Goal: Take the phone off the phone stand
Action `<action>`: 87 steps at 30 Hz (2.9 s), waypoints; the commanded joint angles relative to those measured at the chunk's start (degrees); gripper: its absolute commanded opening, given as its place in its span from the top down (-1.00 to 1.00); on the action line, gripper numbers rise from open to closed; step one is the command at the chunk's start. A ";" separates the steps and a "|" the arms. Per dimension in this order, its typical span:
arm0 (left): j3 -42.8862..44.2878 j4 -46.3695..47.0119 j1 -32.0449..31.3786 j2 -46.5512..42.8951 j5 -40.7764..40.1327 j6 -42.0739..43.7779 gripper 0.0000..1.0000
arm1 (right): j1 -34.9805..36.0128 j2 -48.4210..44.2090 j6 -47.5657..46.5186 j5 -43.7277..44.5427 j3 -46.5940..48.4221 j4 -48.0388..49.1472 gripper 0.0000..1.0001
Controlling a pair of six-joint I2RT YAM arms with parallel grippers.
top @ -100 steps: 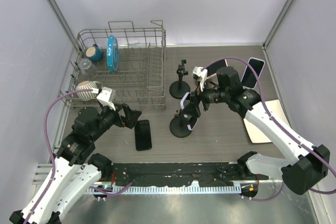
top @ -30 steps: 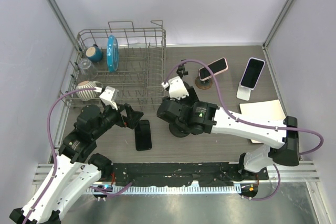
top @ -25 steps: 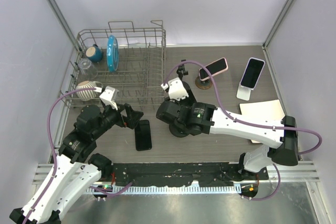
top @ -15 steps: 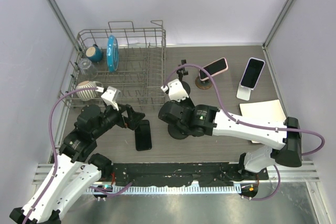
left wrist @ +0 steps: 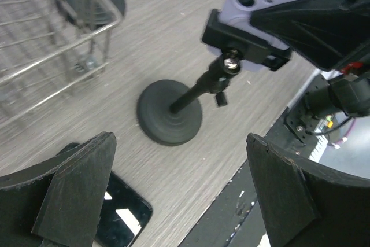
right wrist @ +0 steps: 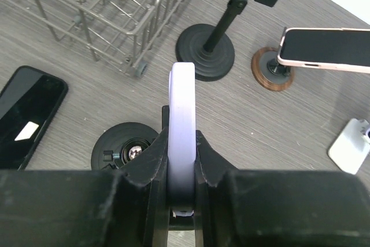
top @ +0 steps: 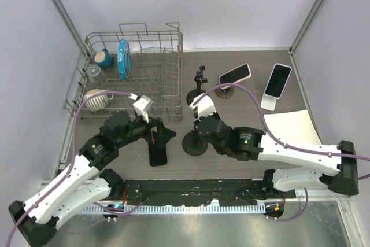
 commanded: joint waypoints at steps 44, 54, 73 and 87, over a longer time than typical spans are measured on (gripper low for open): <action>-4.83 35.21 -18.66 26.03 -13.49 4.55 0.84 | -0.09 -9.98 -2.59 -7.94 -20.04 33.96 0.78; -5.72 35.04 -19.19 24.88 -15.43 5.17 1.00 | -1.76 -7.00 -2.85 -7.67 -18.20 32.11 0.11; -3.52 31.00 -19.54 26.99 -36.84 -1.94 1.00 | -1.51 -7.87 -2.07 -8.90 -15.39 21.40 0.98; -4.66 29.06 -16.47 26.03 -43.91 -12.14 1.00 | 1.31 -16.48 5.23 -5.22 -19.95 14.88 0.98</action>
